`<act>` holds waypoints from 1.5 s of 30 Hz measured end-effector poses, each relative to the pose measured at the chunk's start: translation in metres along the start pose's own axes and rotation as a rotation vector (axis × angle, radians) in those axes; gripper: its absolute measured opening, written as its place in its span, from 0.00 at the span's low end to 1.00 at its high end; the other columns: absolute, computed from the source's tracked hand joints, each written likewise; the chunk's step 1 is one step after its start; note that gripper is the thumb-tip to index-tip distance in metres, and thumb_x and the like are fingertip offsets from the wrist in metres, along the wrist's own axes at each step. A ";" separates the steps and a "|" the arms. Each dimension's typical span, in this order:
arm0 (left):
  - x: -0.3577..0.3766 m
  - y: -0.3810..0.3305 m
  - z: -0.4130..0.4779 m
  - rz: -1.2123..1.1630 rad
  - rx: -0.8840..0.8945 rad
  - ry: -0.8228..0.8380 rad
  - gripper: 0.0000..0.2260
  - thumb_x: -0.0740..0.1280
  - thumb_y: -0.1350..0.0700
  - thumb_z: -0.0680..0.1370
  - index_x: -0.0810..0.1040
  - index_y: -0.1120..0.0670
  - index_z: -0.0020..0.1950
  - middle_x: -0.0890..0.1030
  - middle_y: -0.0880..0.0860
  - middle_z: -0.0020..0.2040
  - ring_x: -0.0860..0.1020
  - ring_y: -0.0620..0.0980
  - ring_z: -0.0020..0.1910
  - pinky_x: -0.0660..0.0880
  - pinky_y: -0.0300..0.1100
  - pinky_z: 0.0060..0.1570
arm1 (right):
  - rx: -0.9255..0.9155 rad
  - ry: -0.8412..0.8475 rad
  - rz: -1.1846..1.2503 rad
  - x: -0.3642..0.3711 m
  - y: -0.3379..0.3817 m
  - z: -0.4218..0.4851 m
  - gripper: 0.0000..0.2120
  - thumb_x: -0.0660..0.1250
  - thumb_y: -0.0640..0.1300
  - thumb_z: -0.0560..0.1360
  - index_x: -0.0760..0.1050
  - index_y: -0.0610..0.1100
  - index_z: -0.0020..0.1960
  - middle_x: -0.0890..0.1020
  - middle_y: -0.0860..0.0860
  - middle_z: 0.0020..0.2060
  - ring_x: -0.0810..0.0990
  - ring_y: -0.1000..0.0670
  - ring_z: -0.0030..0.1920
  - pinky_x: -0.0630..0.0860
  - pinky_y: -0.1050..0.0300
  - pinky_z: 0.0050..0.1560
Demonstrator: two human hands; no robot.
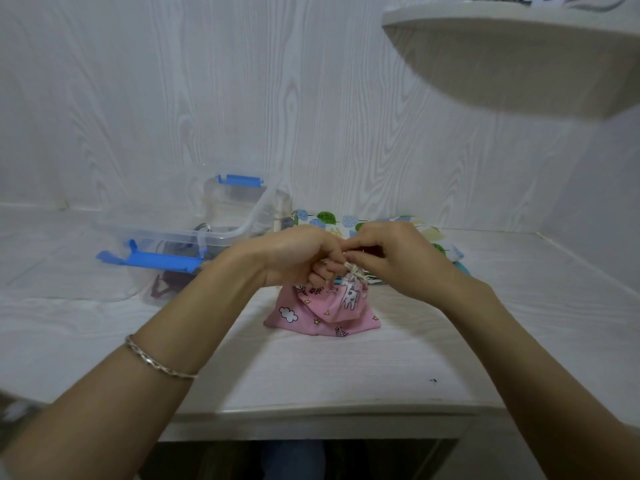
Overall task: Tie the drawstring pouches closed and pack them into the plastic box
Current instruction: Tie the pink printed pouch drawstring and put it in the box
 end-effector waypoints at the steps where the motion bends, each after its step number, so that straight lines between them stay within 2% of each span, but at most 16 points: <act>1: 0.000 0.000 0.000 -0.004 -0.014 -0.002 0.06 0.55 0.66 0.76 0.67 0.56 0.46 0.63 0.49 0.31 0.56 0.44 0.28 0.55 0.35 0.27 | -0.001 0.008 -0.019 0.000 0.001 0.000 0.07 0.70 0.41 0.76 0.84 0.47 0.52 0.76 0.61 0.34 0.75 0.63 0.37 0.68 0.71 0.39; 3: 0.000 0.001 -0.001 0.007 -0.031 -0.022 0.06 0.55 0.65 0.76 0.66 0.54 0.42 0.62 0.48 0.30 0.56 0.44 0.28 0.55 0.35 0.27 | 0.007 0.011 -0.054 0.000 0.002 0.001 0.06 0.68 0.41 0.76 0.84 0.46 0.49 0.79 0.55 0.35 0.76 0.58 0.37 0.68 0.68 0.37; 6: -0.002 -0.004 -0.004 0.140 0.043 -0.179 0.04 0.58 0.63 0.76 0.66 0.54 0.48 0.62 0.48 0.30 0.57 0.45 0.28 0.55 0.38 0.29 | 0.091 0.004 -0.006 0.000 -0.001 0.001 0.07 0.66 0.44 0.78 0.81 0.48 0.43 0.77 0.55 0.34 0.75 0.58 0.35 0.66 0.67 0.36; 9: -0.002 -0.009 -0.007 0.242 0.136 -0.359 0.05 0.61 0.62 0.77 0.69 0.55 0.51 0.68 0.47 0.30 0.63 0.44 0.29 0.60 0.37 0.31 | 0.237 0.042 0.268 0.001 -0.010 -0.002 0.08 0.65 0.43 0.78 0.80 0.46 0.41 0.75 0.56 0.31 0.70 0.59 0.30 0.64 0.69 0.34; 11: -0.002 -0.010 -0.009 0.342 0.202 -0.405 0.08 0.63 0.59 0.78 0.72 0.54 0.56 0.71 0.47 0.33 0.68 0.43 0.31 0.64 0.38 0.35 | 0.330 0.067 0.495 0.004 -0.017 -0.003 0.09 0.65 0.41 0.78 0.79 0.40 0.41 0.74 0.51 0.31 0.68 0.55 0.32 0.64 0.63 0.36; 14: 0.002 -0.013 -0.011 0.434 0.332 -0.422 0.03 0.63 0.56 0.80 0.74 0.54 0.49 0.70 0.46 0.31 0.65 0.44 0.29 0.62 0.39 0.31 | 0.425 0.088 0.838 0.008 -0.024 -0.002 0.07 0.65 0.39 0.76 0.76 0.37 0.41 0.71 0.48 0.33 0.67 0.54 0.35 0.66 0.61 0.37; 17: 0.001 -0.013 -0.011 0.370 0.379 -0.471 0.06 0.63 0.56 0.80 0.74 0.54 0.44 0.69 0.47 0.30 0.64 0.44 0.27 0.60 0.38 0.29 | 0.455 0.020 1.052 0.009 -0.028 -0.001 0.10 0.66 0.38 0.75 0.78 0.43 0.35 0.72 0.49 0.32 0.69 0.53 0.35 0.69 0.63 0.35; 19: -0.001 -0.010 -0.009 0.261 0.348 -0.471 0.09 0.63 0.56 0.80 0.74 0.54 0.40 0.70 0.49 0.31 0.64 0.45 0.28 0.60 0.39 0.30 | 0.430 -0.083 0.901 0.007 -0.029 -0.003 0.11 0.68 0.39 0.76 0.81 0.46 0.35 0.75 0.53 0.29 0.70 0.56 0.32 0.68 0.65 0.34; 21: 0.000 -0.006 -0.006 0.138 0.298 -0.441 0.12 0.63 0.57 0.80 0.73 0.54 0.37 0.70 0.51 0.31 0.64 0.45 0.29 0.61 0.39 0.31 | 0.402 -0.196 0.723 0.005 -0.027 -0.005 0.03 0.72 0.40 0.73 0.81 0.47 0.42 0.79 0.57 0.30 0.72 0.58 0.30 0.69 0.67 0.33; 24: 0.000 -0.001 -0.003 -0.003 0.248 -0.413 0.12 0.63 0.57 0.80 0.75 0.56 0.37 0.74 0.51 0.32 0.66 0.44 0.29 0.64 0.37 0.32 | 0.337 -0.339 0.599 0.005 -0.027 -0.008 0.04 0.75 0.41 0.71 0.80 0.48 0.41 0.81 0.57 0.33 0.72 0.56 0.31 0.70 0.66 0.33; 30: 0.002 0.002 -0.002 -0.064 0.254 -0.400 0.09 0.66 0.57 0.79 0.79 0.58 0.40 0.77 0.49 0.33 0.70 0.41 0.29 0.68 0.33 0.30 | 0.262 -0.319 0.489 0.006 -0.023 -0.010 0.03 0.73 0.48 0.73 0.85 0.52 0.41 0.83 0.52 0.36 0.77 0.57 0.36 0.70 0.68 0.37; 35: -0.012 0.007 -0.009 -0.057 0.258 -0.516 0.09 0.67 0.56 0.78 0.79 0.59 0.41 0.80 0.52 0.34 0.74 0.42 0.27 0.74 0.31 0.30 | 0.344 -0.343 0.461 -0.001 -0.041 -0.014 0.04 0.72 0.43 0.74 0.84 0.48 0.41 0.83 0.51 0.36 0.76 0.57 0.35 0.72 0.65 0.38; 39: -0.016 0.018 -0.012 -0.085 0.208 -0.582 0.08 0.63 0.59 0.80 0.73 0.59 0.42 0.81 0.55 0.40 0.82 0.44 0.30 0.77 0.35 0.31 | 0.393 -0.240 0.354 0.000 -0.054 -0.025 0.04 0.71 0.45 0.75 0.83 0.48 0.41 0.83 0.50 0.39 0.78 0.55 0.38 0.73 0.60 0.42; 41: -0.012 0.019 -0.010 -0.100 0.205 -0.571 0.07 0.61 0.59 0.82 0.71 0.58 0.44 0.82 0.56 0.44 0.83 0.46 0.32 0.77 0.36 0.31 | 0.365 -0.139 0.314 0.005 -0.050 -0.024 0.04 0.71 0.44 0.75 0.82 0.50 0.48 0.83 0.53 0.47 0.80 0.55 0.47 0.74 0.58 0.50; 43: -0.008 0.014 -0.009 -0.097 0.219 -0.528 0.05 0.60 0.59 0.82 0.72 0.60 0.49 0.83 0.56 0.46 0.83 0.46 0.34 0.78 0.36 0.33 | 0.312 0.080 0.352 0.014 -0.043 -0.019 0.22 0.72 0.42 0.73 0.74 0.56 0.65 0.79 0.58 0.60 0.76 0.60 0.60 0.72 0.62 0.59; 45: -0.008 0.010 -0.010 -0.067 0.232 -0.525 0.05 0.61 0.58 0.82 0.73 0.59 0.50 0.83 0.57 0.46 0.82 0.49 0.37 0.80 0.38 0.38 | 0.278 0.230 0.380 0.022 -0.037 -0.012 0.29 0.73 0.39 0.72 0.69 0.56 0.69 0.79 0.60 0.58 0.76 0.64 0.57 0.72 0.68 0.55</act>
Point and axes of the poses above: each hand's wrist, its own z-axis towards the middle knuckle, its own x-axis out of the palm, y = z × x, the point moved 4 cm from there along z, towards the middle knuckle
